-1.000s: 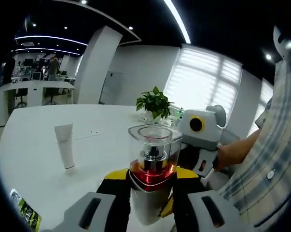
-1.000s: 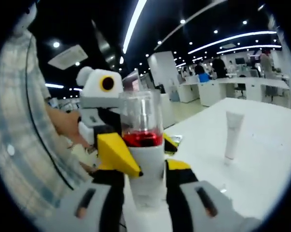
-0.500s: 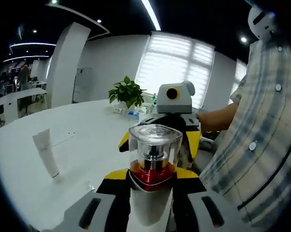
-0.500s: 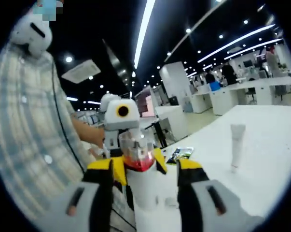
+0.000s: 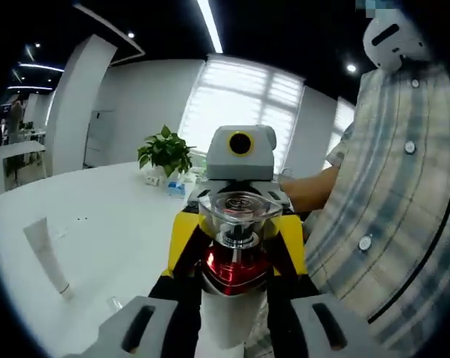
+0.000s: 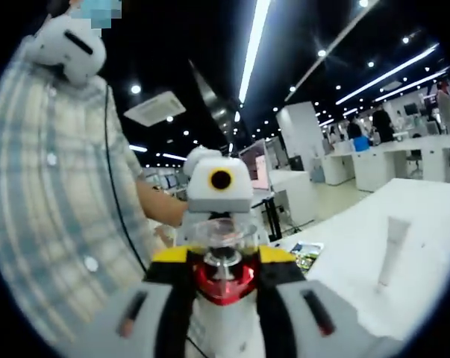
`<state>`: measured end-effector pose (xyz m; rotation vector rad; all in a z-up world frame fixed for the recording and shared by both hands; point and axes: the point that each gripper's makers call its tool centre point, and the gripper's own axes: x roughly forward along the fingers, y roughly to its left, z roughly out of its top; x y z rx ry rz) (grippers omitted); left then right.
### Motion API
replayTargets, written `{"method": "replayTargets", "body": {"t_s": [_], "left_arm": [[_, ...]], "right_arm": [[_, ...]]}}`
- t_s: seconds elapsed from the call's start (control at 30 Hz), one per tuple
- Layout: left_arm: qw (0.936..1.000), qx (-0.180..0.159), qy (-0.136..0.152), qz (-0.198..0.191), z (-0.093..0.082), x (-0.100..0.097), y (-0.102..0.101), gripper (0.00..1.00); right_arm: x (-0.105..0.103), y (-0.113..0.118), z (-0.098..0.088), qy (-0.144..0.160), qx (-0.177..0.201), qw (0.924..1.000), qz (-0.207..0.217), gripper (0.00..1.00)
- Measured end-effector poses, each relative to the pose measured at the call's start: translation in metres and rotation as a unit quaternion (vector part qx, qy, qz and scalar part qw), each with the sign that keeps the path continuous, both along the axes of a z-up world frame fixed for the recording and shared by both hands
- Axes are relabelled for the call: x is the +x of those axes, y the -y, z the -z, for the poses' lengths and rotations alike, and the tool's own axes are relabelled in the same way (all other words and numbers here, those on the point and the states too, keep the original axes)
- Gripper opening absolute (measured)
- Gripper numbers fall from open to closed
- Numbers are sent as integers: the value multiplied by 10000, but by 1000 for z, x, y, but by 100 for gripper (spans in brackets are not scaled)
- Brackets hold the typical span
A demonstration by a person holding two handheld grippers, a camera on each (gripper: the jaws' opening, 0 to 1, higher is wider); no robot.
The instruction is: Arrange the skincare products in the storage area until every visible bottle or jar stands upright without overlapping.
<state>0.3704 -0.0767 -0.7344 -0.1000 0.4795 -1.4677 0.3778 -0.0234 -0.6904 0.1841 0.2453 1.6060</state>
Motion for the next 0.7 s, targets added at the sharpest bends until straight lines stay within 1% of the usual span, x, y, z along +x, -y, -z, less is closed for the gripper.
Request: {"method": "replayTargets", "body": {"t_s": [0.1,0.17,0.23,0.27,0.3,0.33,0.4,0.5,0.53,0.57,0.63,0.67,0.7], "left_arm": [[9999,-107,-29,-73,-2,2,-2,34],[9994,-206,48,-258,-5,8,-1,35],[9990,-209,114,-365,-6,12,-1,35],[9979,-134,249,-581,-4,20,0,35],[9965,-32,362,-750,-1,27,-1,35],[9961,20,393,-785,1,28,-1,34],[9933,149,565,-992,5,36,-1,34],[9913,106,537,-1199,4,40,0,35],[9902,39,451,-1324,4,43,-1,36],[9898,7,435,-1358,2,44,-1,37],[9869,93,456,-1547,6,49,-4,38],[9862,144,444,-1588,10,50,-5,38],[9848,215,436,-1670,13,52,-7,38]], "right_arm": [[3,-1,-1,59,-47,9999,123,29],[8,-2,-2,135,-60,9995,274,29],[13,-3,-2,119,-102,9990,410,29],[21,-4,0,159,-186,9977,632,29],[25,-5,2,187,-250,9966,768,29],[30,-7,5,271,-349,9946,944,29],[37,-9,7,361,-451,9914,1178,29],[42,-10,6,461,-533,9880,1377,29],[44,-11,5,475,-544,9871,1431,29],[47,-10,4,522,-573,9846,1568,29],[53,-9,3,576,-618,9806,1771,29],[57,-7,2,645,-678,9773,1900,29],[60,-7,1,617,-686,9753,2007,29]]}}
